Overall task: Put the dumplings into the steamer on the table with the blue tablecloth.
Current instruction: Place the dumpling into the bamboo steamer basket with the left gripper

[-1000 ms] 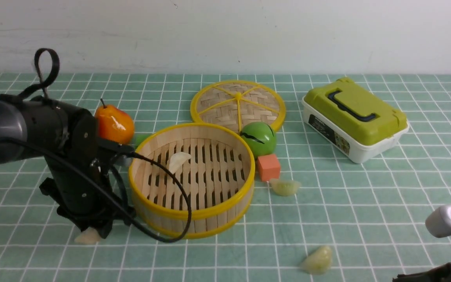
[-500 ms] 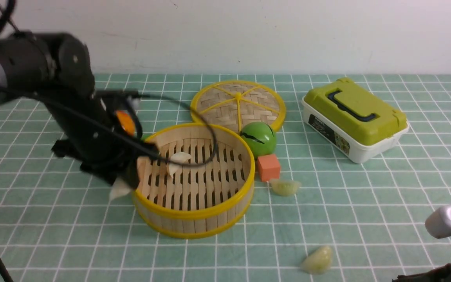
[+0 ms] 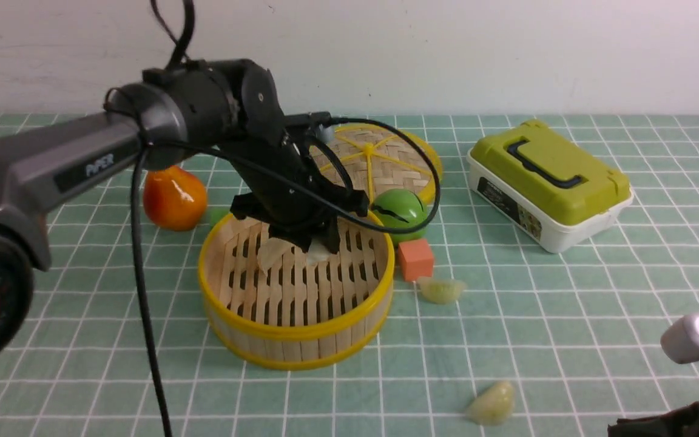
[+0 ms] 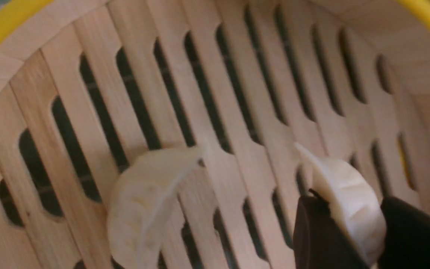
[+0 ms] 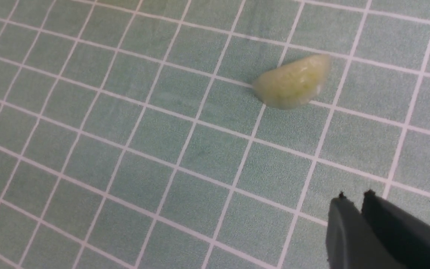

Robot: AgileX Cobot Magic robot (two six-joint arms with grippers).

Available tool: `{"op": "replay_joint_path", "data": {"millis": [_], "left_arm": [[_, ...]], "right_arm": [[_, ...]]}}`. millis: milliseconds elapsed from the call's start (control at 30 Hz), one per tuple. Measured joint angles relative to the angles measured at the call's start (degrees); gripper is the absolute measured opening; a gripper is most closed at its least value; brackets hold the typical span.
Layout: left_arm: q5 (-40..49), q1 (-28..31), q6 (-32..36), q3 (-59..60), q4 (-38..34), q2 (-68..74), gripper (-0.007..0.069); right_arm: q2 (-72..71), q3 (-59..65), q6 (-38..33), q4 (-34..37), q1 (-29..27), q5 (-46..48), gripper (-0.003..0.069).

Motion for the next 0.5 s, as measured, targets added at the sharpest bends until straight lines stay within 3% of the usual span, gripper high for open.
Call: {"op": "replay_joint_path", "data": {"millis": [167, 267, 333, 400, 500], "left_arm": [[0.1, 0.0, -1.3, -1.0, 1.0, 2.5, 0.0256], [0.7, 0.0, -1.2, -1.1, 1.0, 2.7, 0.0367], [2.2, 0.0, -1.2, -1.1, 1.0, 1.7, 0.04], [3.8, 0.0, -1.0, -1.1, 1.2, 0.2, 0.0409], [7.8, 0.0, 0.1, -1.1, 2.8, -7.8, 0.0356]], "right_arm": [[0.0, 0.0, 0.0, 0.0, 0.0, 0.0, 0.007], [0.0, 0.0, 0.0, 0.0, 0.0, 1.0, 0.0079], [0.0, -0.2, 0.0, 0.0, 0.0, 1.9, 0.0089], [0.1, -0.7, 0.0, -0.1, 0.0, 3.0, 0.0103], [2.7, -7.0, 0.2, 1.1, 0.0, 7.7, 0.0153]]}}
